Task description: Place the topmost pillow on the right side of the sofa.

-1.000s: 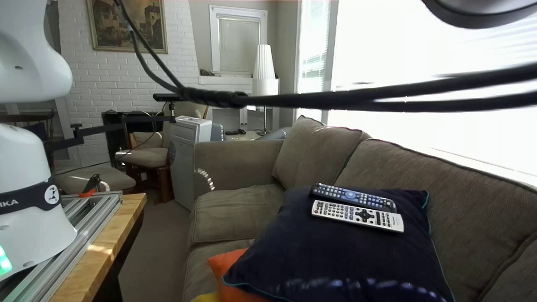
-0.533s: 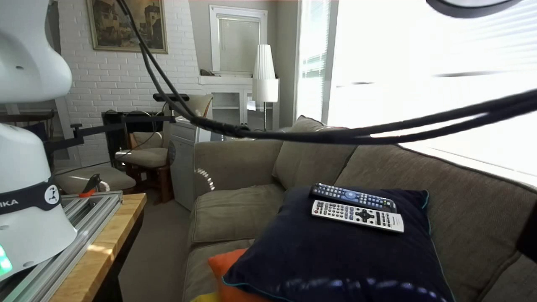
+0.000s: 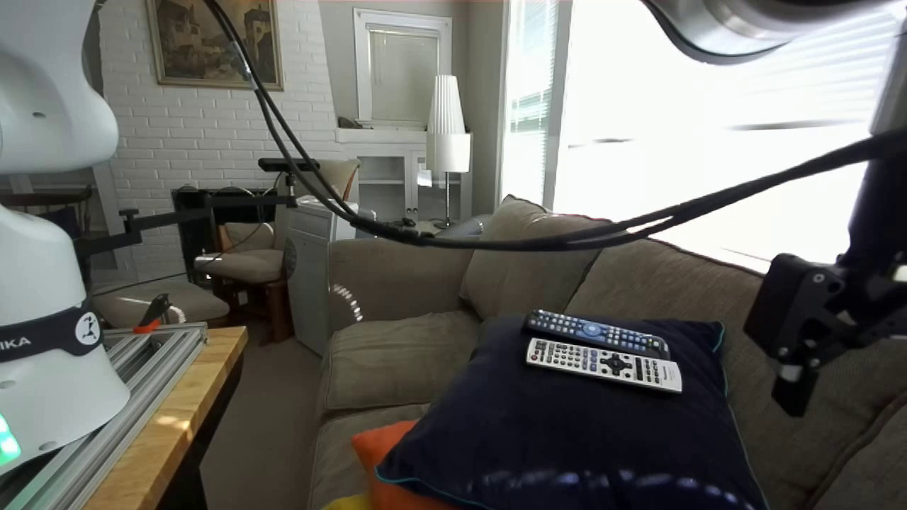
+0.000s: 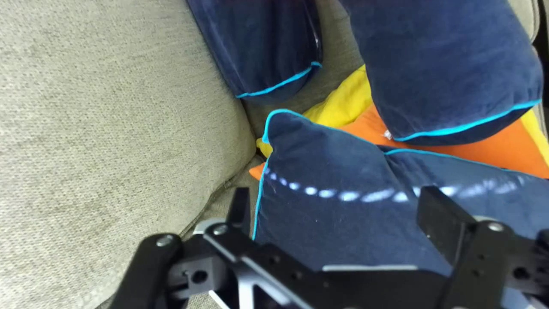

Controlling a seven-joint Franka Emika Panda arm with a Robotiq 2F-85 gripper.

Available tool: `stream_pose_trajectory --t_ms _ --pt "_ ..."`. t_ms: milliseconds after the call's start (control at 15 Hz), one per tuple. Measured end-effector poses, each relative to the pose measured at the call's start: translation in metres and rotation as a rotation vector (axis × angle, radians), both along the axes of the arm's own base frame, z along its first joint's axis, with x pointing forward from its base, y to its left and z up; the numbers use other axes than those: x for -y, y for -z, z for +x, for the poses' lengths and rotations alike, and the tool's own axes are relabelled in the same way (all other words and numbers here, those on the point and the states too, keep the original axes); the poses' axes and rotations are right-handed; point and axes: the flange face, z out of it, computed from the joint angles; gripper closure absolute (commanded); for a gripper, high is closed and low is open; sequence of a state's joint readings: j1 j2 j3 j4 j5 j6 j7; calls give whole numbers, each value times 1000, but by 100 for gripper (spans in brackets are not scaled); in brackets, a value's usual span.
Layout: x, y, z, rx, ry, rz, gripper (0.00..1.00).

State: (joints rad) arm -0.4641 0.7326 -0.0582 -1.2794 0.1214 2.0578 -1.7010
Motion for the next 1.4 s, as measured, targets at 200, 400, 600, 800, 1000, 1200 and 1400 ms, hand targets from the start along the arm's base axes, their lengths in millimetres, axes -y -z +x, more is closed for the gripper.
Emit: stream_pose_trajectory --t_ms 200,400,600,800,1000,1200,1400 --pt "-30 16 7 -25 -22 37 0" --pt "-58 43 0 -83 -62 87 0" --pt "-80 74 -20 -154 -115 139 26" --pt "-95 100 -47 -216 -188 179 50" --pt "-105 120 -77 -259 -256 210 70" --pt "-110 144 -101 -275 -311 223 90" --pt "-110 166 -121 -267 -355 220 100"
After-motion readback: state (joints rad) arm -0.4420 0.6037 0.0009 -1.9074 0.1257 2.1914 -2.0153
